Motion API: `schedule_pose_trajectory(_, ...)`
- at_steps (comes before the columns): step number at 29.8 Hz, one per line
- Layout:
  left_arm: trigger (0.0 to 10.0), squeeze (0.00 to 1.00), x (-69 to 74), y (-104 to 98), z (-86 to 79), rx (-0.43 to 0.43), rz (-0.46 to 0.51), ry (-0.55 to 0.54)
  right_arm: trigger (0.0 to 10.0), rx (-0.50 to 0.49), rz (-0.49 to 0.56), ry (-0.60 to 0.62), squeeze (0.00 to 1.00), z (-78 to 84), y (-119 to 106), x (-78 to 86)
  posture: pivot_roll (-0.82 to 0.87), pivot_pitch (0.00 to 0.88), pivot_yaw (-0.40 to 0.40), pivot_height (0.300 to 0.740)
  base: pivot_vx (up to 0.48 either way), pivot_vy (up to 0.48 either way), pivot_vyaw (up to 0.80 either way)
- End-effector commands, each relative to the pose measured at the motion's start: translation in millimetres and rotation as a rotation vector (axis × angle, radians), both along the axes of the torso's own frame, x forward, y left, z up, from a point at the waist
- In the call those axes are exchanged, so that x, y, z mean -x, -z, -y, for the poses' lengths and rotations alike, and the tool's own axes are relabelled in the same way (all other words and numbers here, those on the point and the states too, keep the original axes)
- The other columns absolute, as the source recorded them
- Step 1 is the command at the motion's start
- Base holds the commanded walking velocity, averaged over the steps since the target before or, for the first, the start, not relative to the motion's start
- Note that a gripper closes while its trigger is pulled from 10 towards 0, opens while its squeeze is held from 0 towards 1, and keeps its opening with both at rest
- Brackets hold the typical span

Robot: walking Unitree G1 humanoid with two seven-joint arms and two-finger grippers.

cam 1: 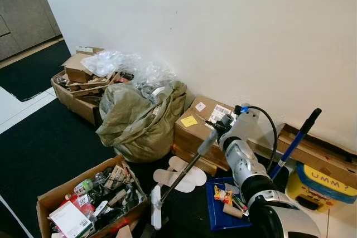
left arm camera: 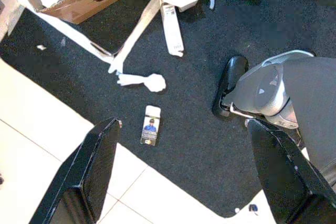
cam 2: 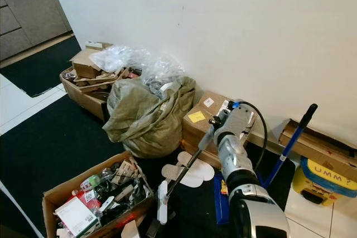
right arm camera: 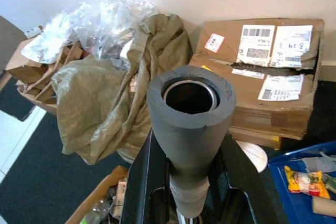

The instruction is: Sweep floor

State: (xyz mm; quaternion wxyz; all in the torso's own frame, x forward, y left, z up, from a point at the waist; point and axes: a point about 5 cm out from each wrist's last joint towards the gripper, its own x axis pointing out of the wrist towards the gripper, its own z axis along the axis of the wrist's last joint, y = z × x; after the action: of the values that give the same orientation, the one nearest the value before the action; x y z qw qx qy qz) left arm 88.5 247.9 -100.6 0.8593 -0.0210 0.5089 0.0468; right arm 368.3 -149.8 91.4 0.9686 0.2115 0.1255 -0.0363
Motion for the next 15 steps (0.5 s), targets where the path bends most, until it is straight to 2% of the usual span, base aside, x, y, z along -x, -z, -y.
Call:
schedule_pose_trajectory(1,10.0,0.0,6.2,0,-4.4,-0.011,-0.014,0.006,10.0,-0.065,0.06,0.008,0.0,-5.0,-13,-6.1,0.02,0.118,0.004,0.74,0.0,0.0,0.0)
schedule_pose_trajectory(7,10.0,0.0,9.8,0,-5.5,-0.01,-0.019,0.01,10.0,-0.095,0.034,0.025,0.0,-7.2,-9,-4.5,0.02,0.144,0.009,0.74,0.0,0.0,0.0)
schedule_pose_trajectory(8,10.0,0.0,11.9,0,-6.1,-0.01,-0.022,0.012,10.0,-0.106,0.008,0.037,0.0,-8.3,-2,-1.6,0.03,0.159,0.011,0.74,0.0,0.0,0.0)
schedule_pose_trajectory(15,10.0,0.0,18.2,1,-7.8,-0.011,-0.035,0.02,10.0,-0.087,-0.055,0.061,0.0,-10.2,13,6.2,0.04,0.187,0.018,0.74,0.0,0.0,0.0)
